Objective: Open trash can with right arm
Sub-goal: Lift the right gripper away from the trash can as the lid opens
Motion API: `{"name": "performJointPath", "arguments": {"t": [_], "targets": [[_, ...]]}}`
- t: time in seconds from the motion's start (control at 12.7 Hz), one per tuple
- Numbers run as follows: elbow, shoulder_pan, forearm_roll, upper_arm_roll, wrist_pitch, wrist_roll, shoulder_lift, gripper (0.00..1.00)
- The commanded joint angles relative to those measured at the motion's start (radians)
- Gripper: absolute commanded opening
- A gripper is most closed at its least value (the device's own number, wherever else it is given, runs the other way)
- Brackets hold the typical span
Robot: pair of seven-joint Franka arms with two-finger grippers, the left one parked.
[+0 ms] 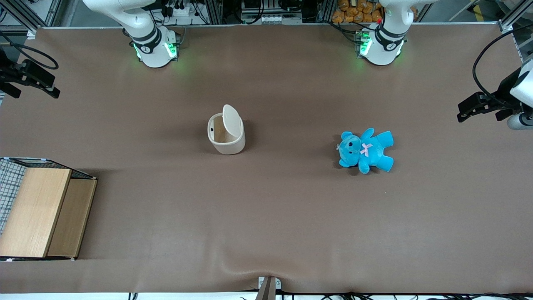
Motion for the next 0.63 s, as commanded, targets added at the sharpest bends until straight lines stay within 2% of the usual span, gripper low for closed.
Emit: {"name": "performJointPath", "arguments": {"t": [0.0, 0.55], "targets": [[0.008, 0.007, 0.005, -0.004, -0.015, -0.018, -0.009, 1.00], [0.006, -0.001, 0.017, -0.004, -0.027, -0.021, -0.007, 1.00]]}}
